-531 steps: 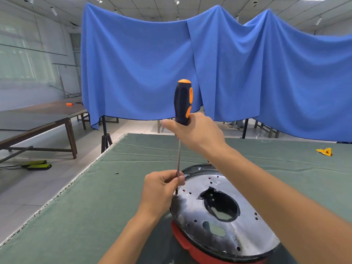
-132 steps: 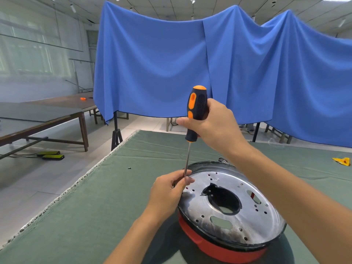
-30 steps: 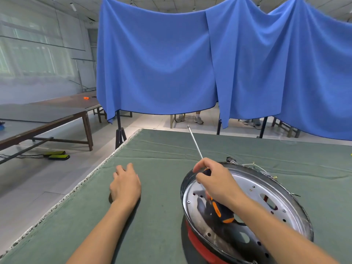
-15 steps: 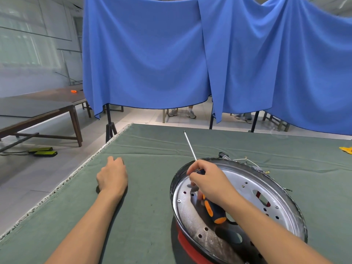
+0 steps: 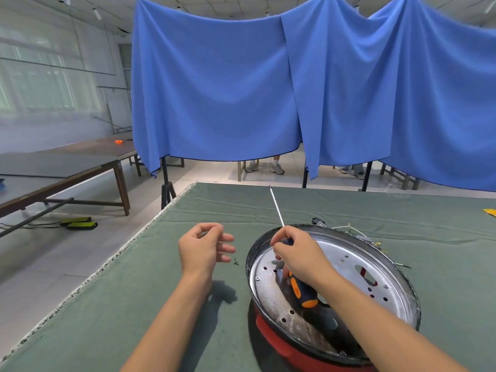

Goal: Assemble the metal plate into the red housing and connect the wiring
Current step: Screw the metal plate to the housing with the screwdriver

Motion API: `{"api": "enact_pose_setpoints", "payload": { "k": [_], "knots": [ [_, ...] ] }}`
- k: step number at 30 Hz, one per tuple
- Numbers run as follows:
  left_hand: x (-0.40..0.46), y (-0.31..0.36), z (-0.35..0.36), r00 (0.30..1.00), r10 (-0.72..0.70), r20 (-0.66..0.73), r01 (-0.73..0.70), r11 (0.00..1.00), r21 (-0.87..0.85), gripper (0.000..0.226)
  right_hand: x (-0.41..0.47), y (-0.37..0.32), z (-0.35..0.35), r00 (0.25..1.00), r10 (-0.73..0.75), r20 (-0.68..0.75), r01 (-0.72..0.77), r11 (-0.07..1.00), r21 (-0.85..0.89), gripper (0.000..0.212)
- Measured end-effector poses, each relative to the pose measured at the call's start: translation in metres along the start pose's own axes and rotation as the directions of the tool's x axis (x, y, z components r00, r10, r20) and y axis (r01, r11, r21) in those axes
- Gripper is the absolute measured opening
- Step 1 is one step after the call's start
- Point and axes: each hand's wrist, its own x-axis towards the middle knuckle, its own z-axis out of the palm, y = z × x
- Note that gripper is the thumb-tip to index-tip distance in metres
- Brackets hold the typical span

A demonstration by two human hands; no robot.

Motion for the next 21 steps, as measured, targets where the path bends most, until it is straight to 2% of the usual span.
{"api": "enact_pose_setpoints", "payload": {
  "k": [3, 5, 7, 9, 12, 17, 19, 21],
  "knots": [
    [0.004, -0.007, -0.017, 0.989, 0.030, -0.144, -0.004, 0.985, 0.175, 0.013, -0.001, 0.001, -0.001, 1.000, 0.002, -0.015, -0.001, 0.999, 0.038, 0.013],
    [0.010, -0.014, -0.034, 0.971, 0.098, -0.219, -0.004, 0.920, 0.392, 0.014, 0.000, 0.001, -0.001, 1.000, 0.000, -0.020, 0.001, 0.999, 0.054, 0.012],
    [0.011, -0.020, -0.044, 0.982, 0.147, -0.119, -0.024, 0.720, 0.694, 0.010, 0.000, 0.002, -0.001, 1.000, -0.004, -0.019, 0.005, 0.999, 0.049, 0.012],
    [0.008, -0.028, -0.039, 0.986, 0.129, 0.103, -0.156, 0.515, 0.843, 0.019, 0.001, 0.003, -0.001, 1.000, 0.000, 0.000, 0.000, 0.999, 0.049, 0.013],
    [0.003, -0.038, -0.015, 0.930, 0.095, 0.355, -0.366, 0.306, 0.879, 0.023, 0.002, 0.002, -0.002, 0.999, 0.027, 0.034, -0.029, 0.997, 0.072, 0.012],
    [-0.003, -0.049, 0.005, 0.881, 0.138, 0.453, -0.471, 0.147, 0.870, 0.016, 0.004, 0.002, -0.001, 0.998, 0.046, 0.052, -0.050, 0.996, 0.074, 0.012],
    [-0.004, -0.051, 0.006, 0.879, 0.151, 0.453, -0.472, 0.139, 0.870, 0.016, 0.004, 0.001, -0.001, 0.997, 0.048, 0.059, -0.052, 0.996, 0.067, 0.012],
    [-0.002, -0.049, 0.006, 0.892, 0.153, 0.425, -0.448, 0.188, 0.874, 0.016, 0.005, 0.001, -0.001, 0.997, 0.050, 0.063, -0.054, 0.996, 0.064, 0.011]
  ]
}}
